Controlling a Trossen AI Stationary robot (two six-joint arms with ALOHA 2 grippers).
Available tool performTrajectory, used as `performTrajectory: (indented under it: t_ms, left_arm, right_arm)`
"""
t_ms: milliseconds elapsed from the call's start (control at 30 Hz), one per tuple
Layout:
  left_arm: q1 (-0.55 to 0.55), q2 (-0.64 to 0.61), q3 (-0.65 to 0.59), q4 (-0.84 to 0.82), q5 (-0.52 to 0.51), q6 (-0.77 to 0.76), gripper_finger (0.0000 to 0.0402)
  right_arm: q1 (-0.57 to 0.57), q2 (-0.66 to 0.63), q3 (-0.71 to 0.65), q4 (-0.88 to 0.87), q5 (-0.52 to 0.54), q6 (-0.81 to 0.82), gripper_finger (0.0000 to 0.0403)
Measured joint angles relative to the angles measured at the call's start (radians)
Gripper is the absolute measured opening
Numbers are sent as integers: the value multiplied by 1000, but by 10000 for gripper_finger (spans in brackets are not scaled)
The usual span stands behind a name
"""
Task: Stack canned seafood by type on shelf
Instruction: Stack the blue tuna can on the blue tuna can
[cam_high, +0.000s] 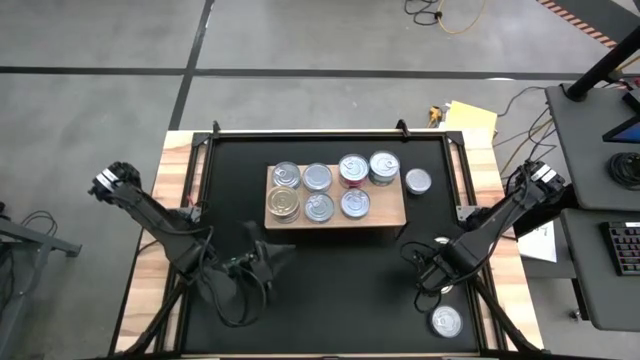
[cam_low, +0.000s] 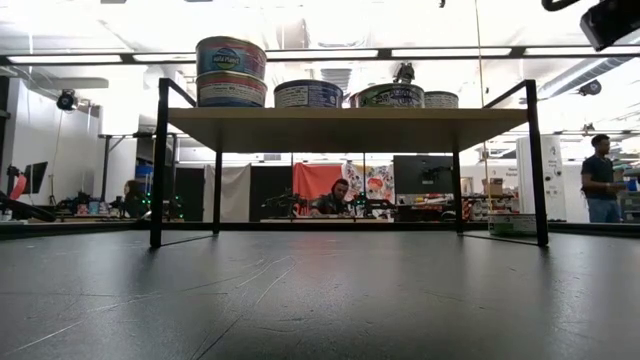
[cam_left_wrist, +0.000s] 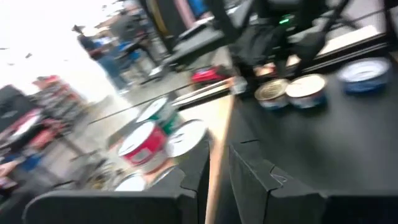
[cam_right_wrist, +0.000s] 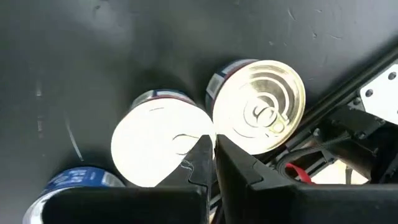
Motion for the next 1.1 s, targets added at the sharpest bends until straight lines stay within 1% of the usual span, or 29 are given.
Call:
performTrajectory:
  t_ms: [133,233,433,533,633,800,1000,1100]
  left_arm:
    - [0,9,1,0,-95,12,45]
    - [0,9,9,1,-124,18,45]
    - [-1,10,12,2,-124,15,45]
    - [-1,21,13,2,-124,11,45]
    - [-1,26,13,2,-124,11,45]
    - [-1,29,13,2,-124,11,45]
    - [-1,29,13,1,-124,11,45]
    - [-1,29,13,1,-124,11,45]
  right_arm:
    - [0,0,-12,-3,1,2,13]
    - [0,0,-12,-3,3,2,13]
    - [0,0,-2,-3,3,19,13]
    - [5,0,4,-2,-1,95,13]
    - [14,0,11,-1,-32,183,13]
    - [38,0,23,2,-71,250,13]
    - [71,0,24,5,-83,299,13]
    - [90,0,23,22,-122,283,13]
